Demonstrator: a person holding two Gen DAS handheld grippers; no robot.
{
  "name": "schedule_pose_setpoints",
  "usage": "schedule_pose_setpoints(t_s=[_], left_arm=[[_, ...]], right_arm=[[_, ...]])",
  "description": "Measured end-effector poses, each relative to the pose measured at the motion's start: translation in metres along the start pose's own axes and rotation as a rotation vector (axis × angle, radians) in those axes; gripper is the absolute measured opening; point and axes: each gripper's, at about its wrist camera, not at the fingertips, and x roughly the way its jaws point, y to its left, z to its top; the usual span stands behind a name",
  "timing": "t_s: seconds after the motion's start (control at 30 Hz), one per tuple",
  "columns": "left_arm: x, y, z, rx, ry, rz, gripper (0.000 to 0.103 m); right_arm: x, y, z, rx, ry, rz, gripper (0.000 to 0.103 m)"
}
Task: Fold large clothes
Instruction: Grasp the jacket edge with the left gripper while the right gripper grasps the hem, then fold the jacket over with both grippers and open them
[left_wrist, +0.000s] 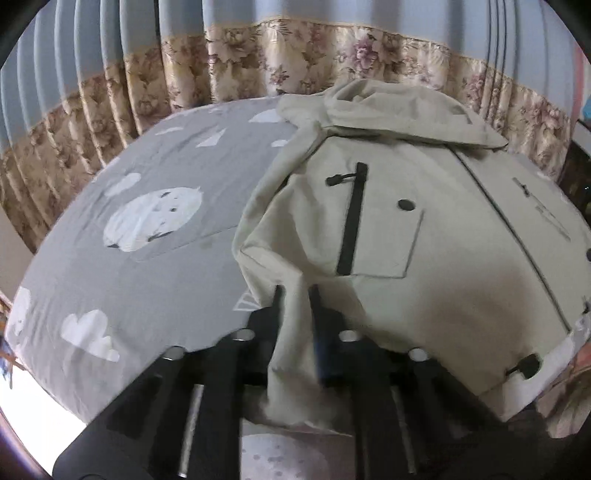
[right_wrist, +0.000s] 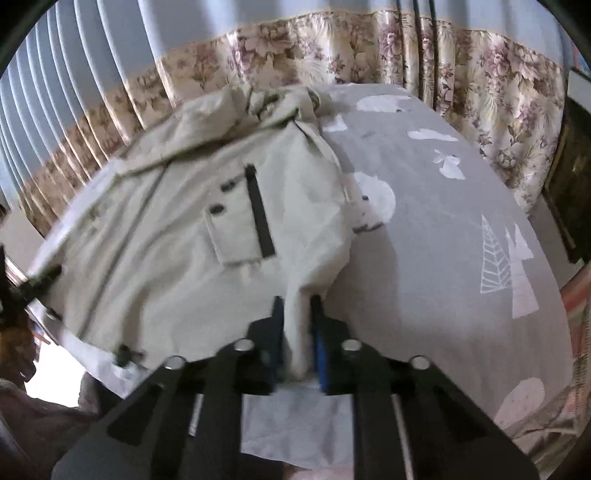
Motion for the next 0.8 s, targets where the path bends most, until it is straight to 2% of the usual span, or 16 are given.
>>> schedule_pose_setpoints(t_s=[0.1,0.2,0.27,0.37,0.5,0.6,0.63,0.77,0.8], left_arm=[[-0.007,0.007,0.013,-0.027,0.003,-0.045,0.002],[-0.025,0.010,0.046,0.000,-0.051,-0.052,0.002],[-0.032,0.011,0.079,0.016,-0.095,-0.073,0.003],[-0.021,0.011,0.139,0.058,-0.147,-0.077,0.003],[0.024,0.009,0.221,0.084,-0.168,-0.060,0.003],[0.078,0.005,0.284,0.074,-0.141,-0.035,0.005],[0.103,0.003,0.304,0.079,-0.112,-0.020,0.007],[0.189,0.003,0.343,0.028,0.001,0.027,0.022],[0.202,0.006,0.346,0.011,0.019,0.031,0.043]], right_arm=[[-0.016,0.000,0.016,0.020,-0.060,0.045,0.008],[-0.031,0.005,0.047,-0.007,-0.131,0.061,0.008],[-0.034,0.004,0.081,-0.010,-0.175,0.082,0.008],[-0.020,0.005,0.135,-0.037,-0.217,0.077,0.008],[0.024,0.008,0.220,-0.053,-0.234,0.078,0.008],[0.080,0.009,0.291,-0.042,-0.211,0.043,0.008],[0.096,0.009,0.305,-0.037,-0.193,0.031,0.008],[0.178,0.004,0.351,0.036,-0.078,-0.003,0.014],[0.191,0.003,0.353,0.053,-0.065,-0.023,0.017]])
